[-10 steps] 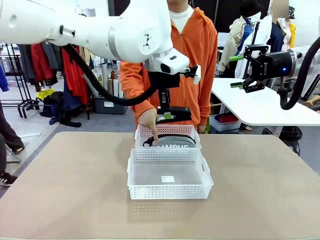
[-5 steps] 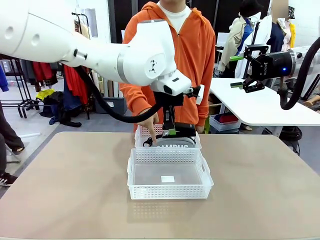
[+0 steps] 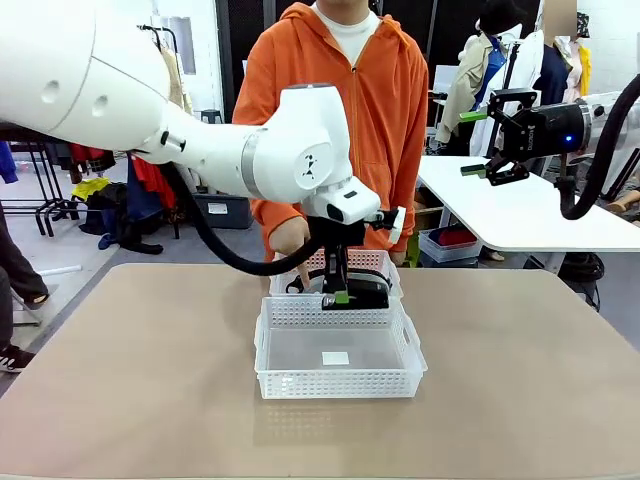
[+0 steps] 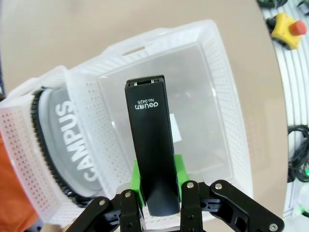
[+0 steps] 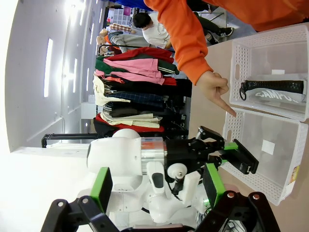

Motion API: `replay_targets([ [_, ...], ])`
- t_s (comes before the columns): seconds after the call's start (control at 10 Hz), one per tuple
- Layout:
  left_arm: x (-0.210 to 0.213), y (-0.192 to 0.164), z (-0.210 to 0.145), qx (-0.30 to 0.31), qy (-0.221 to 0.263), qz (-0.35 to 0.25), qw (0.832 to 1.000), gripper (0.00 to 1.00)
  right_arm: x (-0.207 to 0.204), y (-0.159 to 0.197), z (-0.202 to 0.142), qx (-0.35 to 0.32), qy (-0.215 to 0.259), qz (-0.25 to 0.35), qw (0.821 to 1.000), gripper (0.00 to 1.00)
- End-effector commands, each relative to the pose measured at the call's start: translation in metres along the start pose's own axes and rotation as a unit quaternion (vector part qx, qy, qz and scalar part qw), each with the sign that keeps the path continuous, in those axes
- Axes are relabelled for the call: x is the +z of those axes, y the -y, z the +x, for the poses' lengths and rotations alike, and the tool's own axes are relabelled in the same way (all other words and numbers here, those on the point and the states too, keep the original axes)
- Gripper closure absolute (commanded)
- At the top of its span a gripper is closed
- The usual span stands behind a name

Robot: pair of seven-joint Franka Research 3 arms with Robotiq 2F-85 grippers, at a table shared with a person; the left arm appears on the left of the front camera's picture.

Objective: Distribute items into two baskets.
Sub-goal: Place the picked Stapler into the Organizing basket as instructed by the person.

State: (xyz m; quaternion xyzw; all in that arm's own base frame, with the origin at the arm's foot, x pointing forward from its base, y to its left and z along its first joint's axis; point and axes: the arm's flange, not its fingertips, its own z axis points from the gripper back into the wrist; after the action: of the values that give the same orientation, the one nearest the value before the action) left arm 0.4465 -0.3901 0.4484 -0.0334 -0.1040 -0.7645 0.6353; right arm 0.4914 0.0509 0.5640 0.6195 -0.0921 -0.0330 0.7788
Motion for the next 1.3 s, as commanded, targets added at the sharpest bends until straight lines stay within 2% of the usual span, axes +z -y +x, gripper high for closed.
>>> replay_targets([
  [0.0,-0.014,0.007,-0.015,0.023,0.002,-0.020,1.000,1.00,0.000,-0.004,0.001,-0.001,0.003,-0.001,1.000,0.00],
  [0.5,-0.056,0.005,-0.040,0.071,-0.022,-0.055,0.996,1.00,0.000,-0.004,0.001,-0.001,0.003,-0.001,1.000,0.00],
  [1.1,-0.060,0.002,-0.037,0.058,-0.020,-0.056,0.997,1.00,0.000,-0.004,0.001,-0.001,0.003,-0.001,1.000,0.00],
  [1.2,-0.064,-0.007,-0.040,0.062,-0.026,-0.075,0.995,1.00,0.000,-0.004,0.001,-0.001,0.003,-0.001,1.000,0.00],
])
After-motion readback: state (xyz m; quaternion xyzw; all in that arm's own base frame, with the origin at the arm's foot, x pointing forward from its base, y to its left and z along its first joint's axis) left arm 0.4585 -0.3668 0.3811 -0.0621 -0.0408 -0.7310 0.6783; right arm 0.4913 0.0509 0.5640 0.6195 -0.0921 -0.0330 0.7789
